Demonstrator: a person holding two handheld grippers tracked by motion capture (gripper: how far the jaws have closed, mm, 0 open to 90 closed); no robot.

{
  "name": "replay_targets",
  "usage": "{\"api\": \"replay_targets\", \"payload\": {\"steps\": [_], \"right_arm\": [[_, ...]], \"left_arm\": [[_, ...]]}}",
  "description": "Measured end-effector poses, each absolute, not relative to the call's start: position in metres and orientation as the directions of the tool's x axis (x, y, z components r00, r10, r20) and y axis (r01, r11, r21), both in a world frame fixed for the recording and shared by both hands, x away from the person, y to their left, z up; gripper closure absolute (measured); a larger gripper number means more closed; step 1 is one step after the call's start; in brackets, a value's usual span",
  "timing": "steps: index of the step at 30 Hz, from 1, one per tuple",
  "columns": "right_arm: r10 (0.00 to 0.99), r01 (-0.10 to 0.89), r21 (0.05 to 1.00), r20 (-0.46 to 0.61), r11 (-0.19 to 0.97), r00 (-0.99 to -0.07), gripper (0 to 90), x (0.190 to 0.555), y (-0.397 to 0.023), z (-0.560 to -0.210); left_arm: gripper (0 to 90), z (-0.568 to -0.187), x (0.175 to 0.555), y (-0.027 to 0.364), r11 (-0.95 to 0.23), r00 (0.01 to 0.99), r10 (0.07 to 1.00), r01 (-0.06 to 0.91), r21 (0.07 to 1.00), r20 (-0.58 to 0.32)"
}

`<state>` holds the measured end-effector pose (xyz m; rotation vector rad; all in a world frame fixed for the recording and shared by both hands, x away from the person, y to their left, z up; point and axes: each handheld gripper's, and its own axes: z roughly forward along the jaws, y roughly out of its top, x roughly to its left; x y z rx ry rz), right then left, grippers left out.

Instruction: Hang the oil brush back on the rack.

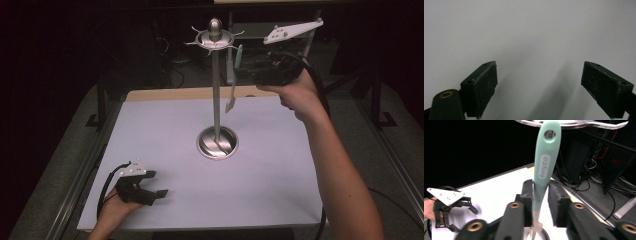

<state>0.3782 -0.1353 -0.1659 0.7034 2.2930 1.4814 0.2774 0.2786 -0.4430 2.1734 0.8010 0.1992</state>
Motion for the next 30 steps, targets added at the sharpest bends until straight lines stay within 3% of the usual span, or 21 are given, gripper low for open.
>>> {"api": "replay_targets", "payload": {"steps": [11, 30], "right_arm": [[0.576, 0.221, 0.917, -0.012, 0.331, -0.817, 44.0, 0.366, -0.147, -0.183], [0.604, 0.295, 0.882, 0.014, 0.368, -0.797, 33.0, 0.347, -0.195, -0.278]], "left_arm": [[13.3, -0.443, 0.277, 0.278, -0.487, 0.788, 0.604, 0.483, 0.728, -0.119], [13.2, -0.445, 0.28, 0.278, -0.483, 0.783, 0.61, 0.491, 0.725, -0.124]]}}
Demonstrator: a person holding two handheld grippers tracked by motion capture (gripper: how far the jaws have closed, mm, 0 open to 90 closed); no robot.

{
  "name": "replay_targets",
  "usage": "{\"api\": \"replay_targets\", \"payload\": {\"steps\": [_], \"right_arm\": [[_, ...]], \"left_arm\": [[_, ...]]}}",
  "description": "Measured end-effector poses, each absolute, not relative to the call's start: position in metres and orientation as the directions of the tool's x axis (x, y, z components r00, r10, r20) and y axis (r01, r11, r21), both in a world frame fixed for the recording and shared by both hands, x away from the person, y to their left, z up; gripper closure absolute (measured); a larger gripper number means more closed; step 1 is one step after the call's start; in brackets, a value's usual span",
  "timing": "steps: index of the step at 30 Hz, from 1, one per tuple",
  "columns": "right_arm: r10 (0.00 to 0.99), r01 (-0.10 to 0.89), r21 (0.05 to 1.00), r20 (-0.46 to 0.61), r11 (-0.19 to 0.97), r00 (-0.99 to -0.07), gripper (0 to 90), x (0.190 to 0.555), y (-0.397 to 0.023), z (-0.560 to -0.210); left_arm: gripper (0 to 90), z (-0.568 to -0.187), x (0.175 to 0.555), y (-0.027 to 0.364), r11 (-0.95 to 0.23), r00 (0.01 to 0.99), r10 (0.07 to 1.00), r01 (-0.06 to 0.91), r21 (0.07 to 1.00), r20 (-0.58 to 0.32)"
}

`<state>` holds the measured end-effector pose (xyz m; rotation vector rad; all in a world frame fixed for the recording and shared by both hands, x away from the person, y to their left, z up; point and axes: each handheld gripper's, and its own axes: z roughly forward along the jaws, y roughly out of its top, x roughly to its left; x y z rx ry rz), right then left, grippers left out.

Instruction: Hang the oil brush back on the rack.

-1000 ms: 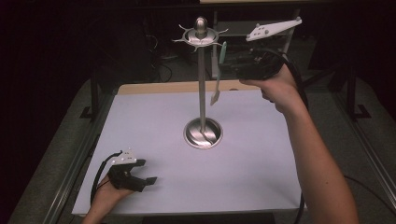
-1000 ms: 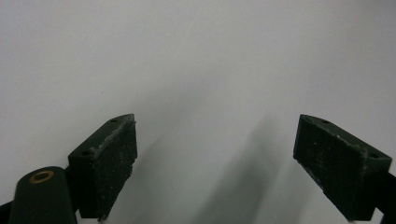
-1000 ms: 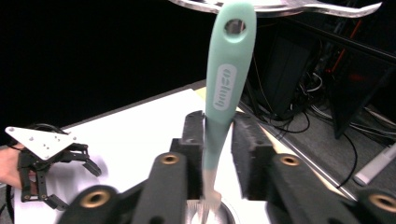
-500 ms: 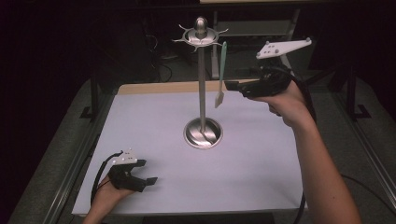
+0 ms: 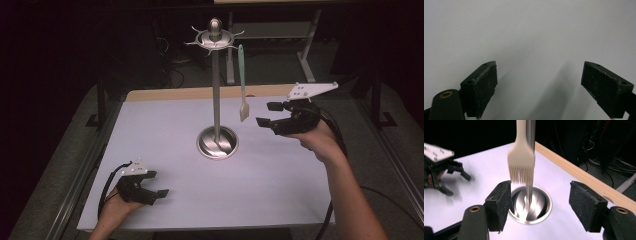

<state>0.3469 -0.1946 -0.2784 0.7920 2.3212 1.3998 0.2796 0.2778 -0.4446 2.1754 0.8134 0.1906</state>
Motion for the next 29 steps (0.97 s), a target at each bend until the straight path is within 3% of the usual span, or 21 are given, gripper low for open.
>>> {"api": "replay_targets", "payload": {"steps": [20, 29], "right_arm": [[0.672, 0.42, 0.835, 0.085, 0.355, -0.736, 31.3, 0.307, -0.24, -0.399], [0.669, 0.455, 0.814, 0.114, 0.361, -0.734, 30.8, 0.302, -0.24, -0.421]], "left_arm": [[13.2, -0.446, 0.279, 0.278, -0.485, 0.784, 0.607, 0.494, 0.721, -0.128], [13.2, -0.446, 0.278, 0.278, -0.488, 0.785, 0.606, 0.494, 0.72, -0.127]]}}
